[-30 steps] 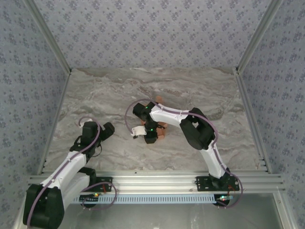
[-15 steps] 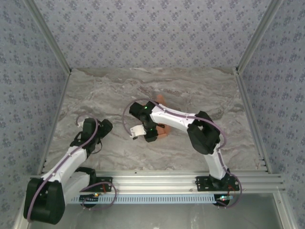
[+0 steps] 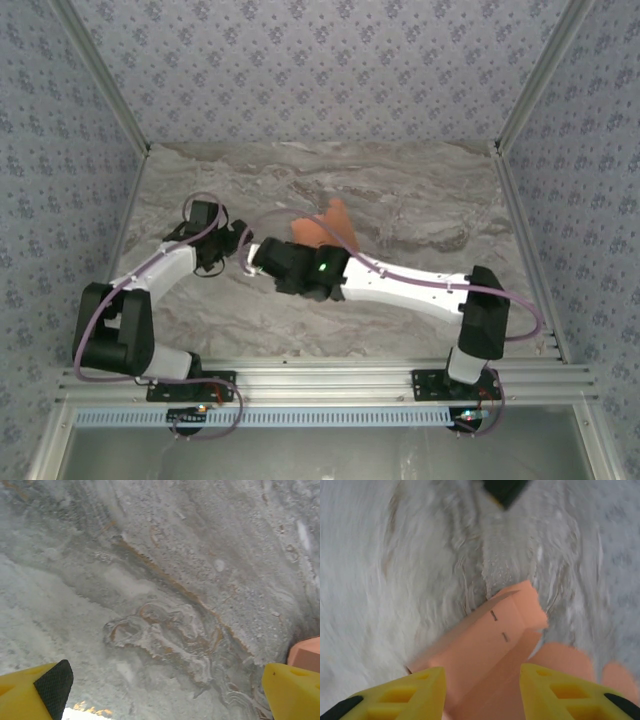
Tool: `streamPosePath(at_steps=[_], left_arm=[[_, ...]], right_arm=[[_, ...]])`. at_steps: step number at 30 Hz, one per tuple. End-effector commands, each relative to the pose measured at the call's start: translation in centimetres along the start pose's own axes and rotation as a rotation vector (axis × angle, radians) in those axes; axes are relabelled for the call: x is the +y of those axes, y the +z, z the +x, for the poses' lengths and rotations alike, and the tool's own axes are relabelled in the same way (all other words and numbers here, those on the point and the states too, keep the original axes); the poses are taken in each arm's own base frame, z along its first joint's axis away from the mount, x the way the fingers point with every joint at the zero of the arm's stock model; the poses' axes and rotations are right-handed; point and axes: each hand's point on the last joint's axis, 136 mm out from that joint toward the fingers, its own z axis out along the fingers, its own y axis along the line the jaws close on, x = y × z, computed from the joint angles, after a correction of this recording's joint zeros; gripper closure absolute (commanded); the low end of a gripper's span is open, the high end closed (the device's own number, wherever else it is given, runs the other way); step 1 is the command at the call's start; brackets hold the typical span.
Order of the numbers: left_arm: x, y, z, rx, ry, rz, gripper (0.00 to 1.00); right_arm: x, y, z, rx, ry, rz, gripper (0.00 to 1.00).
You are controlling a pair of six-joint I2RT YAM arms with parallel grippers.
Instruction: Fold the paper box
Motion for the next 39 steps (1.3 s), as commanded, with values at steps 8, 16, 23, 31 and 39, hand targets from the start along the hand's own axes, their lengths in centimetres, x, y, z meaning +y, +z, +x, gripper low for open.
streamPosePath(at_steps=[8,16,23,31,39], left_arm=[[4.1,-0.9,0.5,0.075,0.001,-0.184,0.01],[5.6,-2.5,1.0,0.007,-0.037,-0.170,0.01],[5.7,-3.2,2.1,0.007,-0.043,-0.127,0.00],[6.2,-3.8,3.2,0.006,-0.047,-0.099,0.01],[6.2,-3.7,3.4,0.011,-0.053,-0.090,0.01]], right_arm=[[1.9,4.2,6.9,0.293,1.362,0.086,0.39],[5.2,7.6,11.0,0.541,1.680,0.096,0.39],[6.6,7.7,13.5,0.644,1.837,0.131,0.34],[5.2,8.2,15.6,0.649,1.970,0.200,0.33],[3.5,6.5,17.3,0.617,1.972,0.245,0.33]])
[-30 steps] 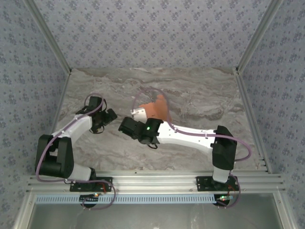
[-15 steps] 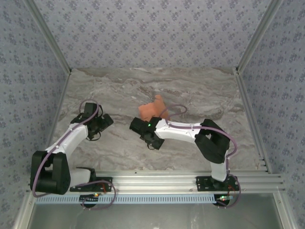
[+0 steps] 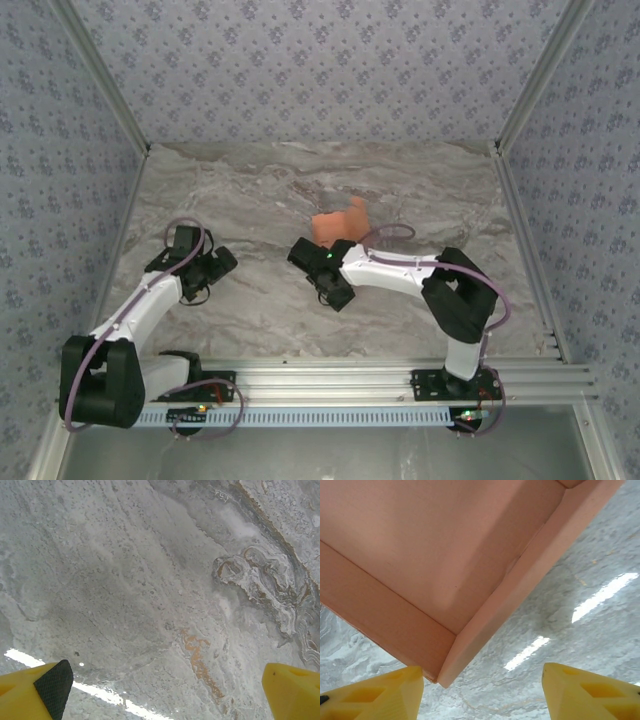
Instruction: Fold the paper box
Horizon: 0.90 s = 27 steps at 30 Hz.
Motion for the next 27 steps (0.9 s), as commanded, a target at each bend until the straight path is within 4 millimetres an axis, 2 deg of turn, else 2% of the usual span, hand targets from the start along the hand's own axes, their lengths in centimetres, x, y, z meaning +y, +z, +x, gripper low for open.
streamPosePath(at_steps=[1,3,7,14,18,24,27], left_arm=[[-0.5,-0.3,-0.3,0.000,-0.014,0.022,0.01],[-0.7,-0.3,-0.4,0.000,-0.013,0.026,0.01],[-0.5,-0.1,-0.4,0.002,-0.025,0.010,0.01],[-0.6,0.4,-0.3,0.016,-0.016,0.012,0.00],[-1.0,0.4,-0.3,0.039,0.011,0.011,0.01],[-0.7,0.9,0.3,0.053,0.003,0.010,0.01],[-0.7,0.9,0.3,0.053,-0.002,0.011,0.01]], right_arm=[[-2.9,-0.9,-1.5,-0.041,0.047,0.044,0.33],[-3.5,-1.7,-1.9,-0.042,0.074,0.019,0.33],[-3.0,-3.0,-3.5,-0.074,0.123,-0.023,0.33],[-2.8,-1.2,-4.2,-0.074,0.179,0.000,0.35],[-4.3,-0.1,-4.6,-0.095,0.177,0.048,0.37],[-6.1,1.1,-5.1,-0.112,0.153,0.102,0.52],[-6.5,1.5,-5.4,-0.120,0.119,0.111,0.53]])
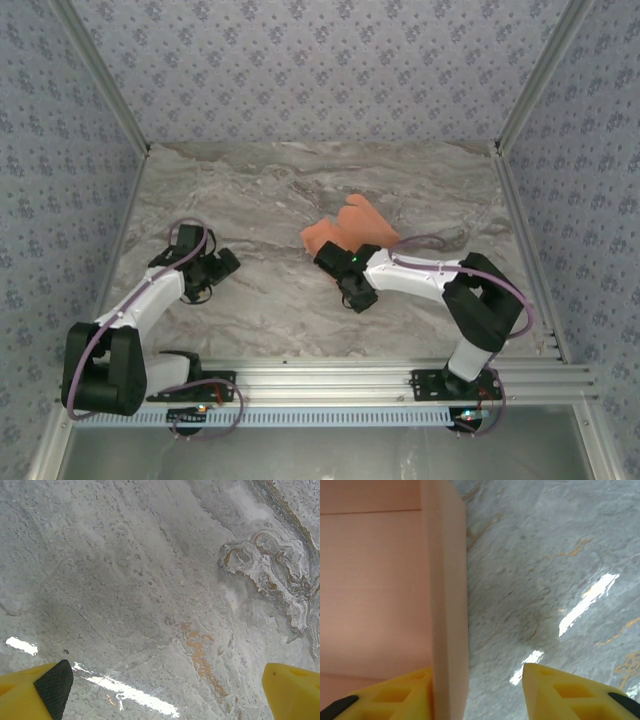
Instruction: Fold the paper box
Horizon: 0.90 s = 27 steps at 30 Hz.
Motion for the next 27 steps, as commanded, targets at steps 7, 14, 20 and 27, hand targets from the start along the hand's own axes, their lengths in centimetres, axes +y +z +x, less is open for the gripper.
streamPosePath(at_steps=[7,14,20,27], left_arm=[[-0.8,-0.8,-1.2,-0.032,0.009,0.021,0.01],[-0.5,-0.7,-1.0,-0.037,-0.007,0.017,0.01],[-1.2,-0.6,-1.1,-0.036,-0.025,0.046,0.01],[-1.7,-0.6,-1.1,-0.032,-0.030,0.073,0.01]], right_arm=[[-1.0,1.4,-3.0,-0.046,-0.203,0.051,0.76],[2.9,0.5,-3.1,-0.078,-0.588,-0.049,0.83],[6.0,0.2,-2.1,-0.139,-1.066,-0.185,0.82],[5.7,-0.2,-3.1,-0.148,-1.307,-0.265,0.49]])
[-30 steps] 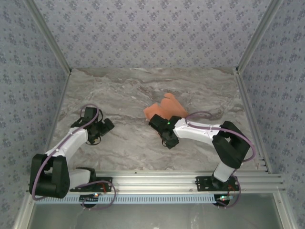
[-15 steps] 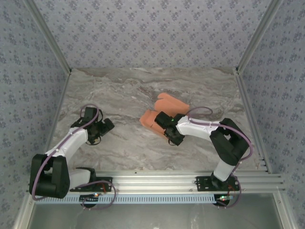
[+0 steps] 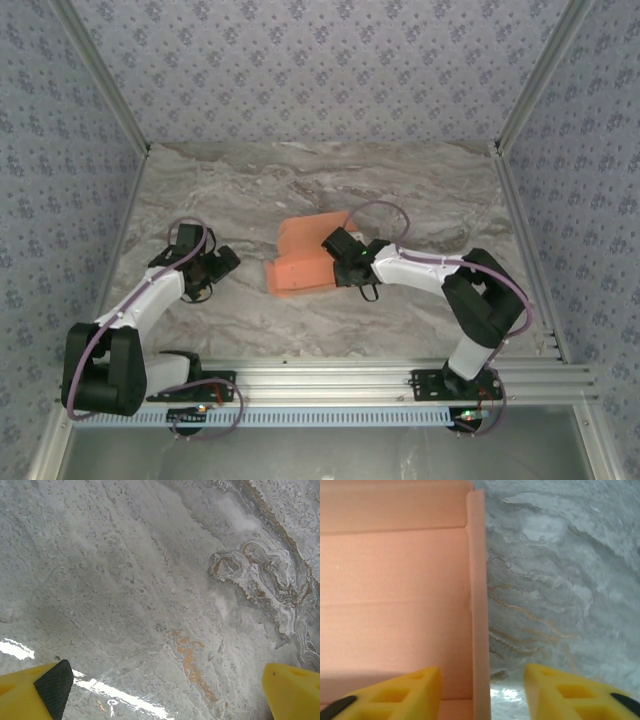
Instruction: Fold the paper box
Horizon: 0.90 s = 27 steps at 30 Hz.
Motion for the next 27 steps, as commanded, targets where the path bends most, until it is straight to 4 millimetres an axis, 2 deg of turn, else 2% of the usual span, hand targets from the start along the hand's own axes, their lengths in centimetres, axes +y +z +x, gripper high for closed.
streamPosePath(at_steps=[1,5,8,12,15,18,27], left_arm=[[-1.2,-0.5,-0.5,-0.008,-0.011,0.052,0.01],[-0.3,0.1,0.7,0.009,-0.004,0.034,0.01],[0.7,0.4,1.3,0.012,-0.016,0.008,0.00],[0.9,0.3,1.4,0.007,-0.029,0.008,0.01],[1.1,0.0,1.3,-0.003,-0.030,0.001,0.00],[1.4,-0.2,1.1,-0.017,-0.024,-0.012,0.00],[1.8,-0.6,1.2,-0.041,-0.044,-0.001,0.00]], right_arm=[[-0.2,-1.5,-1.1,-0.061,-0.184,-0.074,0.49],[-0.5,-3.5,-2.5,-0.132,-0.193,-0.102,0.51],[0.8,-4.1,-2.8,-0.149,-0.277,-0.169,0.57],[-0.9,-2.7,-3.0,-0.119,-0.333,-0.083,0.57],[-1.1,-1.6,-2.3,-0.050,-0.380,-0.098,0.58],[-1.4,-0.9,-2.6,-0.028,-0.392,-0.105,0.58],[-0.1,-0.2,-5.3,-0.097,-0.373,-0.201,0.58]])
